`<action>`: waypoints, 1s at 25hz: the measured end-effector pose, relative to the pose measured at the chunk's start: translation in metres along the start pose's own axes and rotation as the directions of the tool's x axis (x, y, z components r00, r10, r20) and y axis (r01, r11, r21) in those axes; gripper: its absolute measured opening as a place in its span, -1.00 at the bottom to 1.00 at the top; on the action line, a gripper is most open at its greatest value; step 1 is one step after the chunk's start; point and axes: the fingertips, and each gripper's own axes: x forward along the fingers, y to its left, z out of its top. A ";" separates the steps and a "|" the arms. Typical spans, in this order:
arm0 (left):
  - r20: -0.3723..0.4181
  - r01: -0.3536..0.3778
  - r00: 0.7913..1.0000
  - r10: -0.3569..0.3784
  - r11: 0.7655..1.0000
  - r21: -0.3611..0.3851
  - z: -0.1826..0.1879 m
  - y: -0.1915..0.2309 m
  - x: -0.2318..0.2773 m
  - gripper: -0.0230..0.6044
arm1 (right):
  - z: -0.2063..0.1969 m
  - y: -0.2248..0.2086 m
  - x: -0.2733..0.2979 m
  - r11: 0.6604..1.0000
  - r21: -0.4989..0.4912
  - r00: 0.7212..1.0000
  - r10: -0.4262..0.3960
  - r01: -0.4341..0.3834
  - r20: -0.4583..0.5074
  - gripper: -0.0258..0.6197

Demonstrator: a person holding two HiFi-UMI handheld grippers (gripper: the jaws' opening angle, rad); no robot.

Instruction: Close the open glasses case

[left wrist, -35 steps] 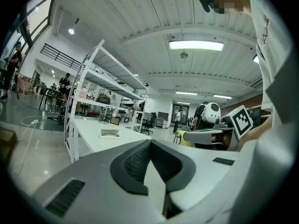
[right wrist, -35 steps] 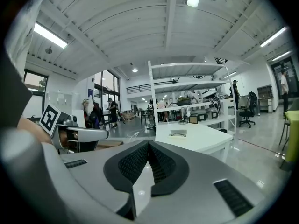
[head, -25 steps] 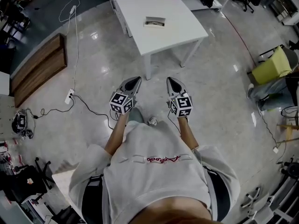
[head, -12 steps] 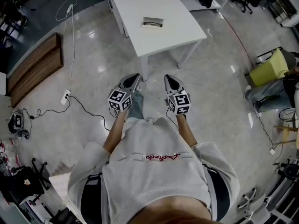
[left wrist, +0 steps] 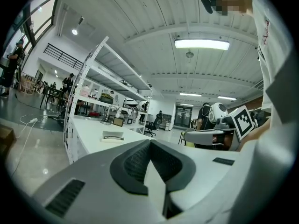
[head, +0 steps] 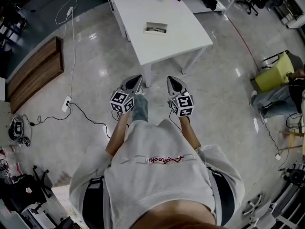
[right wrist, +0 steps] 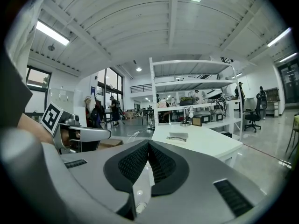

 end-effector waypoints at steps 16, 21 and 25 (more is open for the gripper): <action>-0.006 0.014 1.000 -0.015 0.999 -0.029 0.014 0.084 0.064 -0.84 | 0.009 -0.039 0.101 0.999 -0.015 0.999 -0.028 0.028 -0.033 -0.84; -0.017 0.028 0.999 -0.029 0.999 -0.031 0.030 0.113 0.090 -0.84 | 0.021 -0.051 0.138 0.999 -0.010 0.999 -0.031 0.031 -0.041 -0.84; -0.030 0.041 0.999 -0.043 0.998 -0.038 0.040 0.135 0.109 -0.84 | 0.028 -0.061 0.166 0.999 -0.007 0.998 -0.039 0.039 -0.058 -0.84</action>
